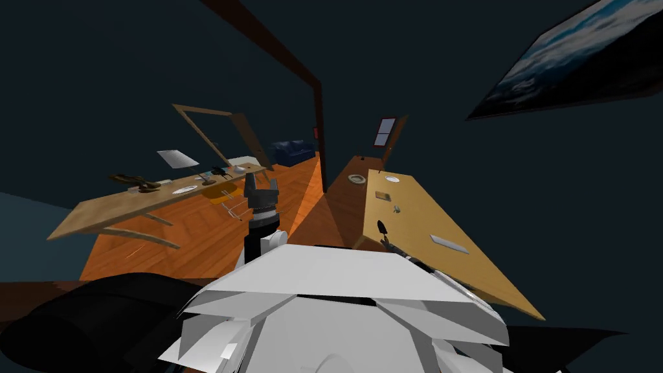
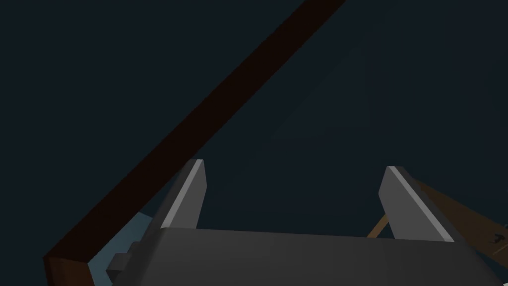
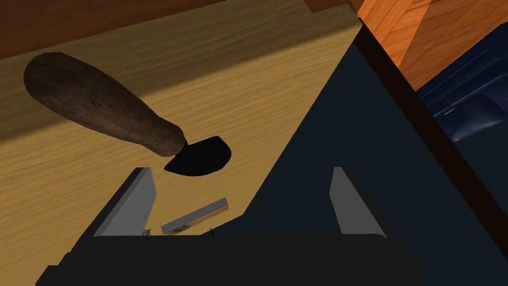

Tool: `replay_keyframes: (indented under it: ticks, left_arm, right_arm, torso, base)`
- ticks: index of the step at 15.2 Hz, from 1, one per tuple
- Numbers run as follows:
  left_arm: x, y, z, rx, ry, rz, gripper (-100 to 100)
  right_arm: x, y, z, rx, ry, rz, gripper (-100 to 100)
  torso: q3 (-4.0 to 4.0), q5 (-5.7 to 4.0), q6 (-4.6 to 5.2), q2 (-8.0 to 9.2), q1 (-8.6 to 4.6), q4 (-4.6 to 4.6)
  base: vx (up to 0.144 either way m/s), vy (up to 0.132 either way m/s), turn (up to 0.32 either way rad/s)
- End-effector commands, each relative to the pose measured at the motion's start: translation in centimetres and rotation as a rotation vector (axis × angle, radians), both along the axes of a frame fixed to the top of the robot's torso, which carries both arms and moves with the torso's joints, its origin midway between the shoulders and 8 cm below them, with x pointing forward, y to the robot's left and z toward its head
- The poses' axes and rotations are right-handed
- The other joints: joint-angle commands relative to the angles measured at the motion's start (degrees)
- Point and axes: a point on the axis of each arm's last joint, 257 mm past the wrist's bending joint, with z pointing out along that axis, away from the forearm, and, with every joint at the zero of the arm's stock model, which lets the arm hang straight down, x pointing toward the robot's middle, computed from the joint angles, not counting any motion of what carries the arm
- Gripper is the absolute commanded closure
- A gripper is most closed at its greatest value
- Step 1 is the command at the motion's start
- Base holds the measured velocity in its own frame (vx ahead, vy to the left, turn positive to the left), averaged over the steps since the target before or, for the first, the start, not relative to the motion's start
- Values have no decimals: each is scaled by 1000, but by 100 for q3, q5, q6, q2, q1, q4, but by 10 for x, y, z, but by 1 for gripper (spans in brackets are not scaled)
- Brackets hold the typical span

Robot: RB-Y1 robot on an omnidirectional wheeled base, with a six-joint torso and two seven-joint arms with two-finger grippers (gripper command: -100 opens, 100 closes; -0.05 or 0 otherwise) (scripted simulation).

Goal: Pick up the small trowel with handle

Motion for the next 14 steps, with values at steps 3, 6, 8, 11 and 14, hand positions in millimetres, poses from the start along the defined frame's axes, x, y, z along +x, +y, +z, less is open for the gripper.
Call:
replay_keyframes:
  ticks: [3, 6, 8, 11, 14]
  left_arm:
    - [0, 0, 0, 0, 0, 0, 0]
    - [0, 0, 0, 0, 0, 0, 0]
    - [0, 0, 0, 0, 0, 0, 0]
    - [0, 0, 0, 0, 0, 0, 0]
    - [0, 0, 0, 0, 0, 0, 0]
  right_arm:
    - [-39, -44, -25, -101, 115, 9, -100]
    - [-70, -74, -37, -170, 196, 18, -100]
    - [-97, -98, -45, -226, 265, 29, -100]
    - [-111, -111, -48, -254, 299, 32, -100]
    - [-142, -138, -53, -314, 375, 44, -100]
  torso:
    - [-2, 0, 0, -3, 2, -1]
    - [-5, 1, -1, -9, 7, -2]
    - [-7, 2, -3, -12, 10, -2]
    - [-9, 2, 5, -14, 12, -4]
    - [-9, 3, -5, -17, 19, -3]
  base:
    - [32, -3, 294]
    - [44, 7, 361]
    - [61, 11, 425]
    - [51, 8, 168]
    - [63, 22, 391]
